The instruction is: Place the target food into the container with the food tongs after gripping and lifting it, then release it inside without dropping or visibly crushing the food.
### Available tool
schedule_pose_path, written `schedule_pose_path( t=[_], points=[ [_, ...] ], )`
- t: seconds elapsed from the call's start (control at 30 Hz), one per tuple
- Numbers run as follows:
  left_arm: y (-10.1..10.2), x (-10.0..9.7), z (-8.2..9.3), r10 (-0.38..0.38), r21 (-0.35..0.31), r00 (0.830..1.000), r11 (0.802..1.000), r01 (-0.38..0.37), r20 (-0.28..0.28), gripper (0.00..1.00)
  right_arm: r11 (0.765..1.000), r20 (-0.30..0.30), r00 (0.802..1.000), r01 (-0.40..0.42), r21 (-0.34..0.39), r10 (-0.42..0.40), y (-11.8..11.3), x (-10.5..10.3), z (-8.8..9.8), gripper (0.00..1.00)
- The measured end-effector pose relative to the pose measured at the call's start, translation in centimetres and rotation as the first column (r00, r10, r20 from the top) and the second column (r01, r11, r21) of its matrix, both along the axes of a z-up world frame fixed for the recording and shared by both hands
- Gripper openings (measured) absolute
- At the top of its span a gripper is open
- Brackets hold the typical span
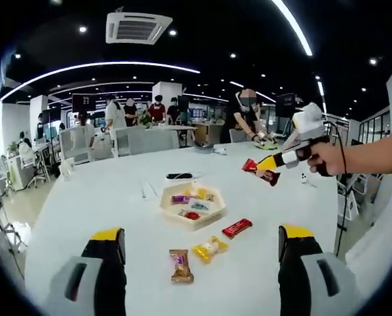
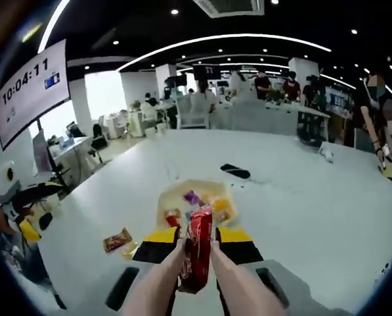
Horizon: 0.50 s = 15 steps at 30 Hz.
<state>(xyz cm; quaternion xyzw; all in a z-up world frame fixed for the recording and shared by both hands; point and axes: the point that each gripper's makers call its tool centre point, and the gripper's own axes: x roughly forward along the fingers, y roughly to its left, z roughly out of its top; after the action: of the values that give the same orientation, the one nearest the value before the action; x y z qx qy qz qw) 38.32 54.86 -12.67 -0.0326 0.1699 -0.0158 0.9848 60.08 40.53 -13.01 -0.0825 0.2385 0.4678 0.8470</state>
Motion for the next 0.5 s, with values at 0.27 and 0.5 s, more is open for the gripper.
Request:
schedule_pose_path(
  t=[0.27,0.5],
  points=[
    [0.6,-1.5,-0.3,0.075,-0.025,0.997,0.997,-0.075,-0.006,0.97,0.996,0.008,0.996,-0.087,-0.014,0.087,5.5,3.7,0.1,0.2],
    [1.4,-3.2,-0.5,0.152,-0.05,0.988,0.987,-0.152,-0.019,0.97,0.984,0.017,0.985,-0.172,-0.057,0.173,9.6,4.9,-0.5,0.2]
  ],
)
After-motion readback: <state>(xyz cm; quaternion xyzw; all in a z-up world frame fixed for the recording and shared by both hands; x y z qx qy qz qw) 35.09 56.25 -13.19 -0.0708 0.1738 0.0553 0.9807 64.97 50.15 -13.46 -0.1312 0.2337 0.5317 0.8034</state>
